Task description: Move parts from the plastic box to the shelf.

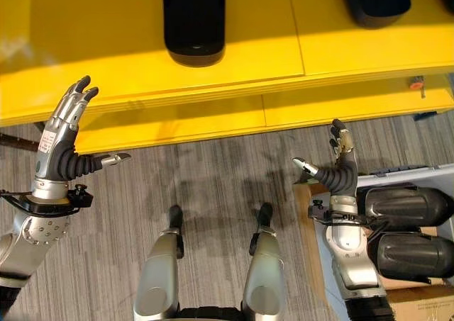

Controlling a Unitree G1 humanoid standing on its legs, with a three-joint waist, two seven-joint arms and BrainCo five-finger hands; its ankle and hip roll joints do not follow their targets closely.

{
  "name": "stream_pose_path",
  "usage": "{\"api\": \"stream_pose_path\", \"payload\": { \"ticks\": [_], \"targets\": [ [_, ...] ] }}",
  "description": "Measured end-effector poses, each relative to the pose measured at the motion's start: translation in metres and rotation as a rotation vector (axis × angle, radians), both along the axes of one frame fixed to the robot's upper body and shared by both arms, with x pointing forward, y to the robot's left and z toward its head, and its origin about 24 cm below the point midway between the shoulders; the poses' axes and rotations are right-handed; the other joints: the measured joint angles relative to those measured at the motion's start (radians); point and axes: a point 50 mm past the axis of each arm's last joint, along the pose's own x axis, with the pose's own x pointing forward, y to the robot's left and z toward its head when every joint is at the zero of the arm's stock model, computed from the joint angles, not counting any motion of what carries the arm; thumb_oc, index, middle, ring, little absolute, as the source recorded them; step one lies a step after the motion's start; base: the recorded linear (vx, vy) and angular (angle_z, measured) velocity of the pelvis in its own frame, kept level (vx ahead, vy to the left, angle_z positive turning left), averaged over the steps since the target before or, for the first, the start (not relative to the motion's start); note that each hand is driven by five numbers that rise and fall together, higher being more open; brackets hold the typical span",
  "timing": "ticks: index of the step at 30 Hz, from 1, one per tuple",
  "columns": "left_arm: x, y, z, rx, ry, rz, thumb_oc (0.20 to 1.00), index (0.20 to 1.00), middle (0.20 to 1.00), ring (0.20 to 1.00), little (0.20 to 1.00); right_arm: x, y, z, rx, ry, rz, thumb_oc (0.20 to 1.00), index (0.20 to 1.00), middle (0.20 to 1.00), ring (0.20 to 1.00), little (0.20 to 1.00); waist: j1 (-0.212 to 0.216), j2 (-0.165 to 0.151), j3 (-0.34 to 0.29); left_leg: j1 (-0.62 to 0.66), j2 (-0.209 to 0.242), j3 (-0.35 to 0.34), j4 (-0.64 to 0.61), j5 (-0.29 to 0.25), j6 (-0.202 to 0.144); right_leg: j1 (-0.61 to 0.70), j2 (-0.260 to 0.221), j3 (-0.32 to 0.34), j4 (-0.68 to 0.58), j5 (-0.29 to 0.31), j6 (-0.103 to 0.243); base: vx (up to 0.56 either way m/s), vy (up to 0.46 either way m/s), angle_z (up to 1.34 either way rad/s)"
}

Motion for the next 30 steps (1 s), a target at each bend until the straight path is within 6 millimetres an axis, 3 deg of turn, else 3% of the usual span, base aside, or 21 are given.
{"api": "stream_pose_path", "payload": {
  "ticks": [4,9,12,21,26,30],
  "targets": [
    [0.006,-0.005,0.006,0.088,-0.038,0.014,1.0,1.0,1.0,1.0,1.0,-0.001,-0.002,0.001,0.011,-0.01,-0.019,1.0,1.0,1.0,1.0,1.0,-0.033,0.002,-0.001,0.015,0.002,0.023,-0.001,-0.002,-0.004,0.0,0.008,0.018,-0.005,0.007,0.002,-0.01,0.021,-0.15],
    [0.015,-0.011,-0.004,0.064,-0.005,0.018,1.0,1.0,1.0,1.0,1.0,-0.001,-0.008,0.005,0.02,-0.035,-0.062,1.0,1.0,1.0,1.0,1.0,-0.052,0.01,-0.004,0.025,0.013,0.031,-0.002,-0.008,-0.004,-0.001,0.016,0.03,-0.005,0.007,0.0,0.0,0.01,-0.09],
    [0.03,-0.01,-0.022,0.04,0.087,0.048,1.0,1.0,1.0,1.0,1.0,-0.001,-0.007,0.005,0.051,-0.048,-0.081,1.0,1.0,1.0,1.0,1.0,-0.066,0.012,-0.006,0.029,0.014,0.044,-0.002,-0.009,-0.006,-0.006,0.018,0.04,-0.003,0.007,-0.002,0.0,0.017,-0.07],
    [0.039,-0.017,-0.031,0.037,0.142,0.036,1.0,1.0,1.0,1.0,1.0,-0.002,-0.007,0.004,0.067,-0.05,-0.1,1.0,1.0,1.0,1.0,1.0,-0.089,0.013,-0.007,0.034,0.016,0.058,-0.001,-0.011,-0.005,-0.011,0.02,0.058,-0.008,0.013,-0.004,0.0,0.003,-0.04],
    [0.055,-0.015,-0.045,0.037,0.218,0.078,1.0,1.0,1.0,1.0,1.0,-0.002,-0.009,0.005,0.056,-0.058,-0.122,1.0,1.0,1.0,1.0,1.0,-0.092,0.013,-0.008,0.035,0.016,0.068,0.001,-0.011,-0.006,-0.013,0.02,0.063,-0.012,0.017,-0.003,0.0,0.001,-0.01],
    [0.07,-0.015,-0.037,0.039,0.207,0.101,1.0,1.0,1.0,1.0,1.0,-0.002,-0.008,0.004,0.078,-0.065,-0.128,1.0,1.0,1.0,1.0,1.0,-0.1,0.011,-0.009,0.034,0.017,0.077,0.001,-0.012,-0.008,-0.023,0.022,0.076,-0.012,0.02,-0.003,0.01,0.007,-0.08]
  ]
}}
